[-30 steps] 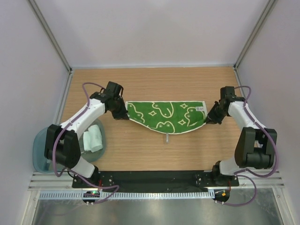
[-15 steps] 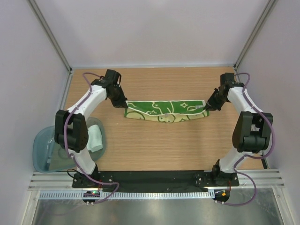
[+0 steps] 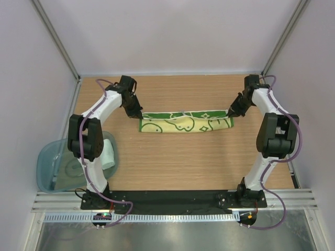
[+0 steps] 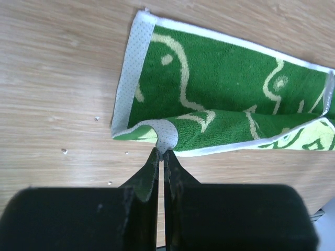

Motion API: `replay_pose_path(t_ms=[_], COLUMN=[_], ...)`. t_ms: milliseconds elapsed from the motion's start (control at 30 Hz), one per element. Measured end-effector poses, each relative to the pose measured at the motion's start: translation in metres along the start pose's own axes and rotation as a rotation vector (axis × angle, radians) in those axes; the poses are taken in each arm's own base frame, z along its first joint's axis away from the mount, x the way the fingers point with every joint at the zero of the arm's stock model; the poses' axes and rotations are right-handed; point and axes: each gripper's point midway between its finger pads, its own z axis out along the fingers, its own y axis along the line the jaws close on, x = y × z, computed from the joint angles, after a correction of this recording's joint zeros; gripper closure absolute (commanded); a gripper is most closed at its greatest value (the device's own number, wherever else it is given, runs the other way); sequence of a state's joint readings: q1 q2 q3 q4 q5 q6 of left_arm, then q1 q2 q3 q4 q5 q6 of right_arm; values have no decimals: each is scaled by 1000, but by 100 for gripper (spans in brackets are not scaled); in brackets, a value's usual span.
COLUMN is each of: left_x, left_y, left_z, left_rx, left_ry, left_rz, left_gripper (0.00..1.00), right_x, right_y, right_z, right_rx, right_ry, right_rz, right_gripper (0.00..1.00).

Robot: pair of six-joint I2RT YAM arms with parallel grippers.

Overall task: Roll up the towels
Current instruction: Fold the towel

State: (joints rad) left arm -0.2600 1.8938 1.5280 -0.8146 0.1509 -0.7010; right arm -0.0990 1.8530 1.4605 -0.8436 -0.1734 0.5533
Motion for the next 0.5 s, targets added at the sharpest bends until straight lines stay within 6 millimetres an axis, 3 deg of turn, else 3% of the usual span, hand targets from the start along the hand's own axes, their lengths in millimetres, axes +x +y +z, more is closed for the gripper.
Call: replay_pose_path(t_ms=[233, 333, 400, 500], left_x=[-17, -22, -24, -27], left_y=[0, 4, 7, 12], left_z=[9, 17, 24, 37], left_rx=[-6, -16, -27, -43], left_ry=[-5, 2, 13, 29], left_rz=[-12, -24, -33, -43], left_gripper=[100, 100, 98, 84], right_x=[-11, -12, -12, -13], right_y=[6, 5, 4, 3], right_z=[14, 21, 25, 32], right_rx=[1, 7, 13, 22], right_ry=[12, 23, 31, 41], right_rz=[8, 11, 16, 25], right_gripper=[94, 87, 77, 66])
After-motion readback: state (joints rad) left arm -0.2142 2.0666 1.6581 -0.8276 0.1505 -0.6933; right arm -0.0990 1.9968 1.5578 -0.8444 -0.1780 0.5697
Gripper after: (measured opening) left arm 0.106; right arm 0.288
